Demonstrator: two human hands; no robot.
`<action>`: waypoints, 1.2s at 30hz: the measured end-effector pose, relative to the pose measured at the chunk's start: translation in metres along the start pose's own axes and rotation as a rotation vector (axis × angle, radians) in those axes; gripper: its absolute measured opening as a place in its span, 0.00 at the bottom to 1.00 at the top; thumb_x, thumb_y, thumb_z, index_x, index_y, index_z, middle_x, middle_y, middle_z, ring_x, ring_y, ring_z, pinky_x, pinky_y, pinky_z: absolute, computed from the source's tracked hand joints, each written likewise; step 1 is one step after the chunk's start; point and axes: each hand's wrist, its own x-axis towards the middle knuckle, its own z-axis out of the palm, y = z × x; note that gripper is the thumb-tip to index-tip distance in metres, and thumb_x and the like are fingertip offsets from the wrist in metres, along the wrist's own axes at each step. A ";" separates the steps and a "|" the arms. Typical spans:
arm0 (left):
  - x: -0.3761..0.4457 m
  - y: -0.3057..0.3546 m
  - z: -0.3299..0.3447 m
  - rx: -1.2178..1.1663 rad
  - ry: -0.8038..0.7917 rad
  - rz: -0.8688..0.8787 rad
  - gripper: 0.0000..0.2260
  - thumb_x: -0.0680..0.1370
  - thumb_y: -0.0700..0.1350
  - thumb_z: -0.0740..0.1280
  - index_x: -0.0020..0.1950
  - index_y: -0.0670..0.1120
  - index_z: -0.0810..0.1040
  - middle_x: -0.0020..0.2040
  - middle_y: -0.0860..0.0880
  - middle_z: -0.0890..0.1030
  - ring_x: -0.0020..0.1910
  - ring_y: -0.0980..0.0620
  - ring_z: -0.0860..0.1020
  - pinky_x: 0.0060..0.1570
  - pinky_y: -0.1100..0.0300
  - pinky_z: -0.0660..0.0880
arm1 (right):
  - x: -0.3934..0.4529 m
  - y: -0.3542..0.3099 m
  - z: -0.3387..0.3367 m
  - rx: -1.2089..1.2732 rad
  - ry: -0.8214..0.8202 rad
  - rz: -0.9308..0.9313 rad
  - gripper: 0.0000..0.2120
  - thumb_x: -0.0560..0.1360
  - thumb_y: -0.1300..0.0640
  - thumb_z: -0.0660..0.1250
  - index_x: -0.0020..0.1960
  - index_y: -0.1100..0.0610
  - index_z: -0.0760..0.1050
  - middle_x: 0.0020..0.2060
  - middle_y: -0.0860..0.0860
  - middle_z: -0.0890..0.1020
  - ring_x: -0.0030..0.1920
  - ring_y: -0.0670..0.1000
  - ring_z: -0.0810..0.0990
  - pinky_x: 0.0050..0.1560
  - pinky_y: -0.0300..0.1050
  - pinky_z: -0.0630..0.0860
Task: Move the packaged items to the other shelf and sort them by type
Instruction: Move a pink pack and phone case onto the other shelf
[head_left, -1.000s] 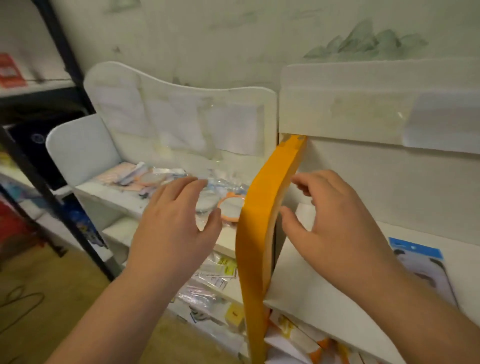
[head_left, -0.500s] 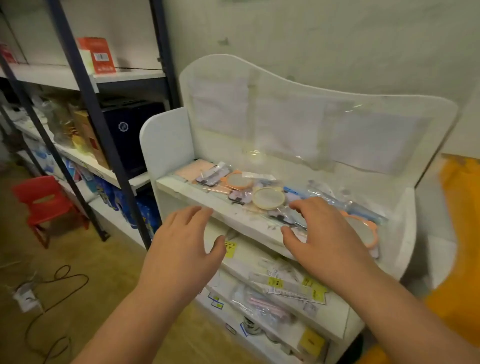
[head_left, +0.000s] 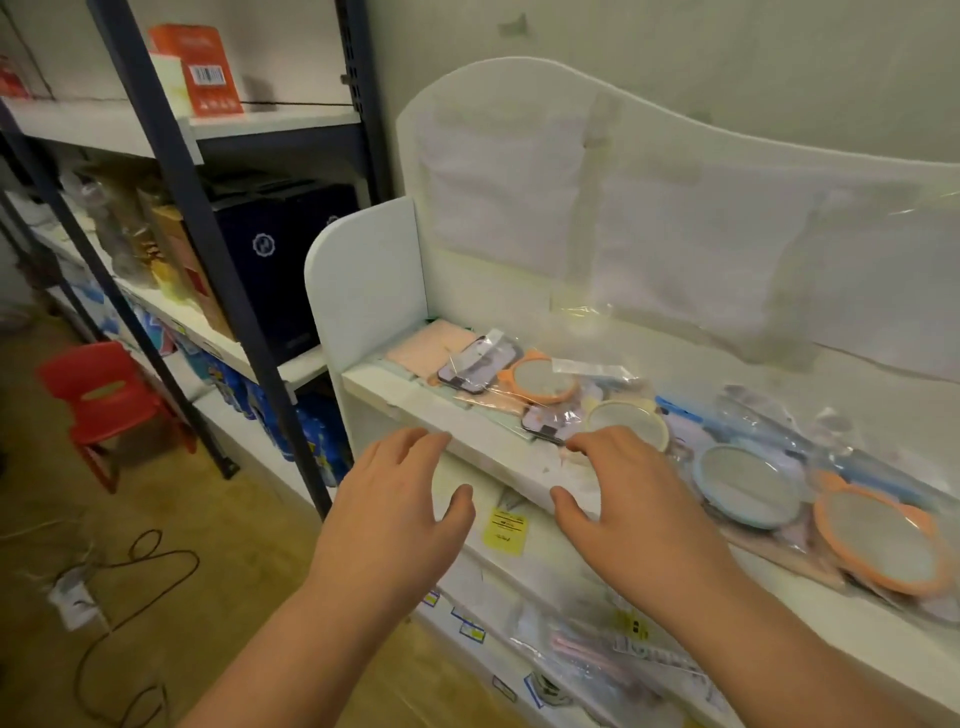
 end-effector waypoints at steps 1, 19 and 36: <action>0.012 -0.006 0.003 0.008 -0.006 -0.007 0.26 0.80 0.60 0.59 0.78 0.57 0.62 0.76 0.59 0.65 0.75 0.58 0.60 0.72 0.58 0.62 | 0.013 0.001 0.008 0.020 -0.004 -0.003 0.22 0.77 0.43 0.62 0.70 0.46 0.68 0.61 0.41 0.72 0.62 0.44 0.71 0.57 0.37 0.68; 0.231 -0.114 0.058 -0.039 -0.139 -0.214 0.26 0.80 0.60 0.61 0.77 0.56 0.64 0.76 0.53 0.66 0.70 0.49 0.70 0.68 0.49 0.71 | 0.207 -0.008 0.098 0.085 -0.067 0.016 0.18 0.78 0.46 0.63 0.66 0.46 0.70 0.61 0.41 0.73 0.61 0.45 0.71 0.46 0.37 0.62; 0.345 -0.160 0.100 0.148 -0.325 -0.145 0.43 0.66 0.71 0.70 0.69 0.43 0.67 0.64 0.40 0.75 0.64 0.40 0.73 0.61 0.50 0.70 | 0.221 -0.056 0.152 0.023 0.020 0.122 0.16 0.74 0.51 0.64 0.62 0.49 0.73 0.56 0.43 0.76 0.56 0.46 0.75 0.53 0.42 0.74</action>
